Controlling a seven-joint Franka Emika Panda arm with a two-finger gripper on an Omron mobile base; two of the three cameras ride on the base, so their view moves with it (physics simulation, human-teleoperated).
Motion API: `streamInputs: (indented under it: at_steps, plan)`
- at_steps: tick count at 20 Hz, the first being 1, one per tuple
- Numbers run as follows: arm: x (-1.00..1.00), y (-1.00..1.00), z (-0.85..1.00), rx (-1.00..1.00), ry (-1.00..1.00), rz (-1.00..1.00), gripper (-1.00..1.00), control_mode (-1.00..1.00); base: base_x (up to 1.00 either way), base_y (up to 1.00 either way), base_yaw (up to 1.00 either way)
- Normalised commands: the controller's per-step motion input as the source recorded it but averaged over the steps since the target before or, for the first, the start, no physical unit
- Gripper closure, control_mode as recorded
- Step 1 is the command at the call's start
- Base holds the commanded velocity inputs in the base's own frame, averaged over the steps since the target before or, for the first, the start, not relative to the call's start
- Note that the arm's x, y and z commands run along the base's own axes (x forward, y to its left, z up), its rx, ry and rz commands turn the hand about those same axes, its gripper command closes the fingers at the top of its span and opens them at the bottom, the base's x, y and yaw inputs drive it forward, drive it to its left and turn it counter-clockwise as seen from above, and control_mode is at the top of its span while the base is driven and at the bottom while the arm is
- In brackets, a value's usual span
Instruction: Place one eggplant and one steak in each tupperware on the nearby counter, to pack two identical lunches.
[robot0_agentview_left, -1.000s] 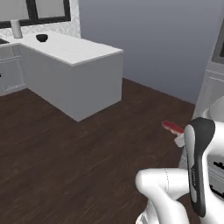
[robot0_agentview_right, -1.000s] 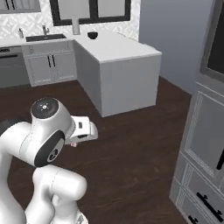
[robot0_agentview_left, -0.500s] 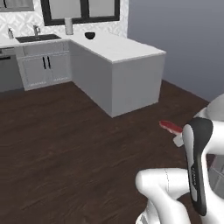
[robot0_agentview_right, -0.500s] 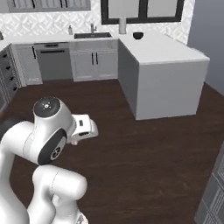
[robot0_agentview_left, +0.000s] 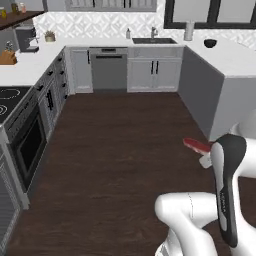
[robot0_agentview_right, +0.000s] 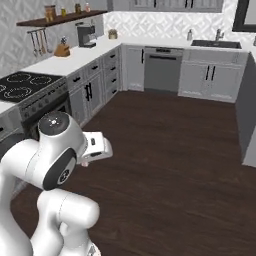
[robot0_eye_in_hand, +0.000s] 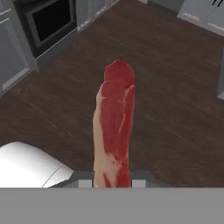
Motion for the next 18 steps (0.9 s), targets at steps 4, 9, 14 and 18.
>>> streamInputs:
  at_steps: [4,9,14,18]
  plan:
    - [0.0,0.0,0.0,0.0,0.0,0.0,1.0,1.0,0.59,0.53,0.54]
    - [0.0,0.0,0.0,0.0,0.0,0.0,1.0,1.0,0.33,0.22,0.81]
    - [0.0,0.0,0.0,0.0,0.0,0.0,1.0,1.0,0.34,0.19,0.82]
    - [0.0,0.0,0.0,0.0,0.0,0.0,1.0,1.0,0.55,0.34,0.72]
